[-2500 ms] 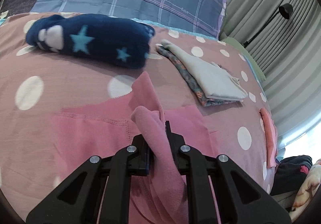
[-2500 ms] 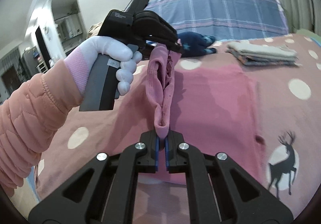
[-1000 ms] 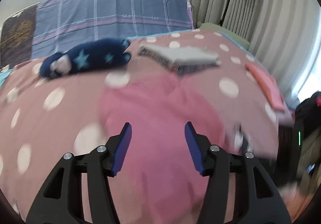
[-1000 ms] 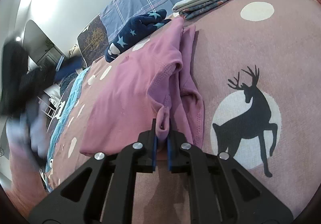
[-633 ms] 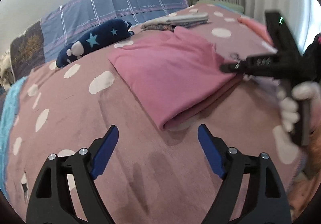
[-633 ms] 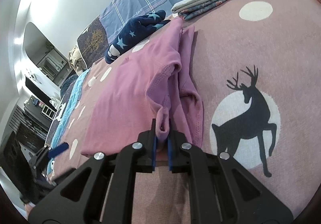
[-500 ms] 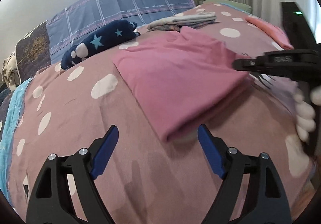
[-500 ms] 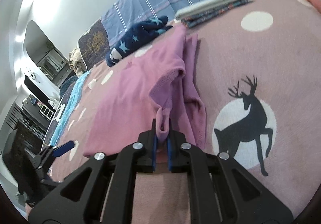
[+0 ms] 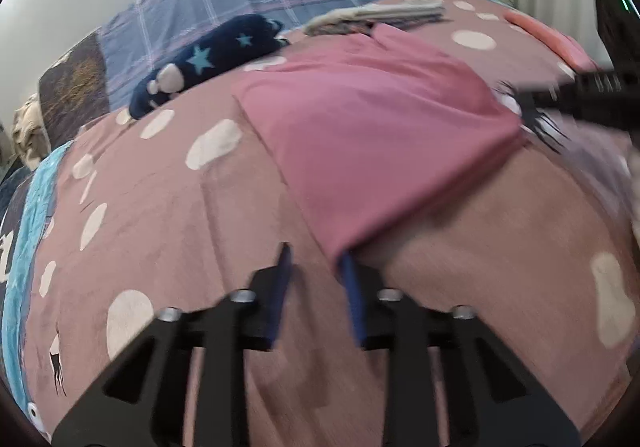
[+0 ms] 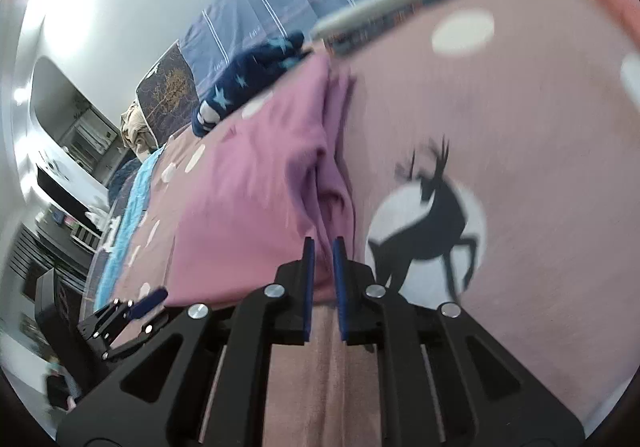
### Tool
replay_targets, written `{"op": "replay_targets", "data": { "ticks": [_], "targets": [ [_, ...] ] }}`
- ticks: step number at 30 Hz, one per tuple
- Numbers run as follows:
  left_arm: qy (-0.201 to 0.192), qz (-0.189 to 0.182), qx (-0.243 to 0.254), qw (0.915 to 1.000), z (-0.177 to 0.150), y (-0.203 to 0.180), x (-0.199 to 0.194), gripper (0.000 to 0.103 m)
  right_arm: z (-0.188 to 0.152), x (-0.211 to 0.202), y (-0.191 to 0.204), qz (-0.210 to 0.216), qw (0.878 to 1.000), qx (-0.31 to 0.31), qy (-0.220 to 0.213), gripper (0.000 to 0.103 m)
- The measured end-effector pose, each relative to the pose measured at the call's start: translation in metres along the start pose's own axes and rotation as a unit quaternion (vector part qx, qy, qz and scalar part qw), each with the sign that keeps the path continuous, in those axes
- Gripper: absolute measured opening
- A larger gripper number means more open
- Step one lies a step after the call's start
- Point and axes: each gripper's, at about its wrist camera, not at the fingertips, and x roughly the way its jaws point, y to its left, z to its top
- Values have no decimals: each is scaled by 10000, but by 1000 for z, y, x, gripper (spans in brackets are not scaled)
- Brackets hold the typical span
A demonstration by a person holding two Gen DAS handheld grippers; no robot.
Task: Fold small clothes
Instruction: 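Lower the pink garment onto the bed and open both grippers, then move both open grippers to the sides of the folded pink garment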
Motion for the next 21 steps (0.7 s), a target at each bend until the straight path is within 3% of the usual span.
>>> {"op": "replay_targets", "data": {
  "ticks": [4,8,11,12,14,15,16,18,21],
  "targets": [
    [-308,-763,-162,9965,10,1,-31,15,18,-16,19,88,9977,-574,-342,11],
    [-794,-881,-305,9925,37,8,-36,16,34,-3,41,469,9933,-1026,-250,12],
    [-430,-1018,-579,9922,48,9,4,20,36,21,46,794,9914,-1041,1,12],
    [-196,-1024,-620,9926,47,7,20,20,35,29,46,705,9919,-1051,81,12],
    [78,-910,-591,9941,36,0,44,21,30,52,40,-298,9913,-1262,211,10],
    [-65,-897,-573,9943,33,0,43,21,26,60,34,-777,9872,-1369,270,5],
    [-109,-906,-530,9944,31,0,40,22,23,63,27,-746,9886,-1268,331,0],
    [-104,-996,-511,9937,30,2,37,23,27,56,19,-497,9931,-999,355,0],
    [-95,-1290,-647,9895,33,10,30,23,32,42,32,-344,9898,-1375,128,5]
  ]
}}
